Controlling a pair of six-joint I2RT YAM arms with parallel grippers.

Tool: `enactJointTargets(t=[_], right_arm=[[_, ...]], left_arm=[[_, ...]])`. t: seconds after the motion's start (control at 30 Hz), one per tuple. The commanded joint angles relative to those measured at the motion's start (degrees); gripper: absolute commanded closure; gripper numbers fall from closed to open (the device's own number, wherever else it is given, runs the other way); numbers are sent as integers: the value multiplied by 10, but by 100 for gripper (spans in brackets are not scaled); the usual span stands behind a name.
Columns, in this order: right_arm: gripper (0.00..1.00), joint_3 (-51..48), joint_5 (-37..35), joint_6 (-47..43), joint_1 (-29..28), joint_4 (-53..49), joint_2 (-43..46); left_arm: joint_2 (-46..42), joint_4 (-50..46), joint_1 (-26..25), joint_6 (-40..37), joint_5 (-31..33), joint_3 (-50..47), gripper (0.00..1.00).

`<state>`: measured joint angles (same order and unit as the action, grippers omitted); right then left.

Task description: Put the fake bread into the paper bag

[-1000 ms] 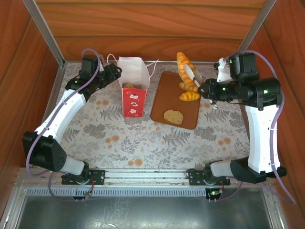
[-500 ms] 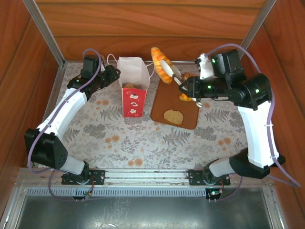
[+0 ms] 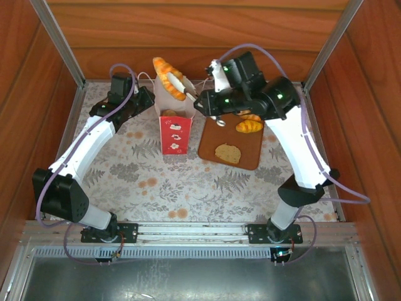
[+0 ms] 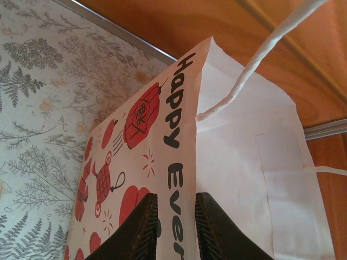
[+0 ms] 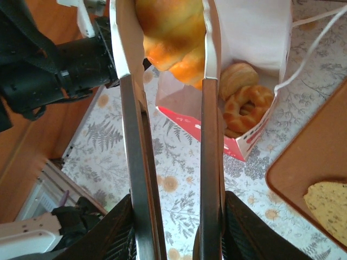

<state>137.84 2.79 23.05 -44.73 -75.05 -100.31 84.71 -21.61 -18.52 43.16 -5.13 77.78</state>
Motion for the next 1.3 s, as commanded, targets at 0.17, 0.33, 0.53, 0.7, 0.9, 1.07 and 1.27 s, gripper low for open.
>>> enactJointTargets(t=[0.17,0.33,0.53,0.7,0.9,1.07,1.27], right_arm=[[59,16,-89,-14,-9,21,-48],[59,14,-105,-23,-10,10,-70],[59,23,-104,-40,-14,-11,-107],[58,32,-128,-68,-20,-35,-137],[55,31,-141,-106,-22,-36,-155],[51,30,-140,-126,-22,-36,-162],[41,34,-143,-145,-20,-32,-165]], left_arm=[[9,-27,-14,-55,57,35,76],[6,-43,-22,-79,89,39,76],[12,-54,-26,-95,95,47,76],[16,-56,-25,-102,95,49,76],[22,-58,-26,-108,93,51,76],[22,-58,-26,-113,95,49,76],[23,-58,-26,-113,98,48,76]])
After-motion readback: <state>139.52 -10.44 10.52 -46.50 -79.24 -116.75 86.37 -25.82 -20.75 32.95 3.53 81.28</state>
